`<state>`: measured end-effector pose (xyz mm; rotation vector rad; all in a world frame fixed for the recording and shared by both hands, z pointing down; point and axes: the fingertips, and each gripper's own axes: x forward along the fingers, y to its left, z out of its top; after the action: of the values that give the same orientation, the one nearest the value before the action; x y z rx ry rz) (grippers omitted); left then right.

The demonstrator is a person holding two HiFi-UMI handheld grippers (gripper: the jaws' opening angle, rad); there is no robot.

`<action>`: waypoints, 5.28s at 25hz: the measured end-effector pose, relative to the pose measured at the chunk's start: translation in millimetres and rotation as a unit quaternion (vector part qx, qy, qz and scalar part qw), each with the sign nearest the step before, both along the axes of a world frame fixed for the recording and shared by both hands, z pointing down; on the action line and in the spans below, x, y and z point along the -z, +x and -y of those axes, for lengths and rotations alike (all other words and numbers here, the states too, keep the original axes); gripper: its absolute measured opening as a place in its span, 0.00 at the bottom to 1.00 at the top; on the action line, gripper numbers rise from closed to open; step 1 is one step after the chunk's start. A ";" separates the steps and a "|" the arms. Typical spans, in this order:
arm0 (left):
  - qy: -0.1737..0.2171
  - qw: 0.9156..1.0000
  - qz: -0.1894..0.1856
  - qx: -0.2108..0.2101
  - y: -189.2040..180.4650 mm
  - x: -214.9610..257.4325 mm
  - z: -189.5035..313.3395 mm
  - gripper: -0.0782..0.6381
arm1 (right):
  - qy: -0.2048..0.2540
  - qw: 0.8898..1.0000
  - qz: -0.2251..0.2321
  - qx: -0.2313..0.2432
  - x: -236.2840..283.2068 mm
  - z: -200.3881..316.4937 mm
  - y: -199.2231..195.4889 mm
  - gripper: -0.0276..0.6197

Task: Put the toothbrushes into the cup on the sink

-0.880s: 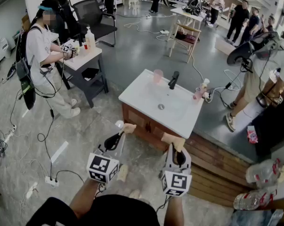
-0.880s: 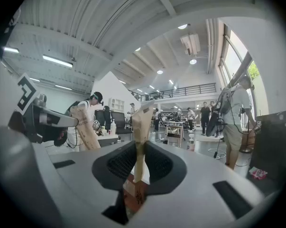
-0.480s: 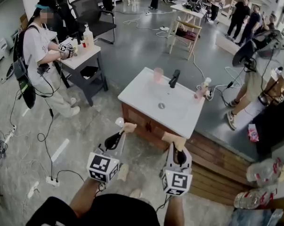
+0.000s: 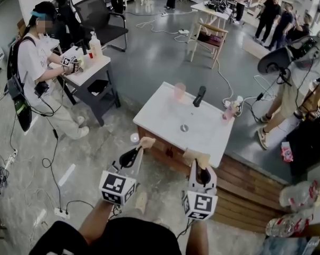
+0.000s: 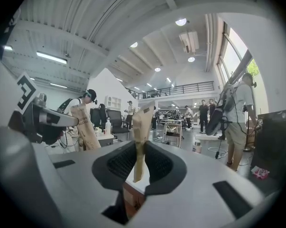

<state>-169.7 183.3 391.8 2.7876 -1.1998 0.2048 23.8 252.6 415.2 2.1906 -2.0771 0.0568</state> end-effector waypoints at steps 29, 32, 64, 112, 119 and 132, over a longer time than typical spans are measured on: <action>0.015 0.998 -0.013 -0.058 3.4 -1.8 149.3 0.11 | 0.005 0.999 -0.022 -0.048 1.8 132.9 0.4 0.12; 0.016 0.998 -0.015 -0.054 14.5 -2.6 163.9 0.11 | 0.006 0.999 -0.023 -0.044 0.3 150.3 12.2 0.12; -0.044 0.997 0.006 0.058 155.0 -51.1 355.0 0.11 | -0.047 0.996 0.013 0.074 -52.7 381.4 148.7 0.12; -0.114 0.982 0.018 0.147 113.5 -134.8 427.3 0.11 | -0.149 0.986 -0.007 0.080 -174.4 560.6 114.7 0.12; -0.128 0.980 0.020 0.149 114.0 -145.5 426.2 0.11 | -0.168 0.983 -0.001 0.073 -195.2 562.1 122.0 0.13; -0.129 0.980 0.021 0.147 114.2 -151.5 427.9 0.11 | -0.171 0.983 0.009 0.065 -205.4 565.1 122.3 0.13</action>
<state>-55.5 -244.6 543.3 2.3652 -1.4598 0.3669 146.2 -312.4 620.6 1.8551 -2.0338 0.3912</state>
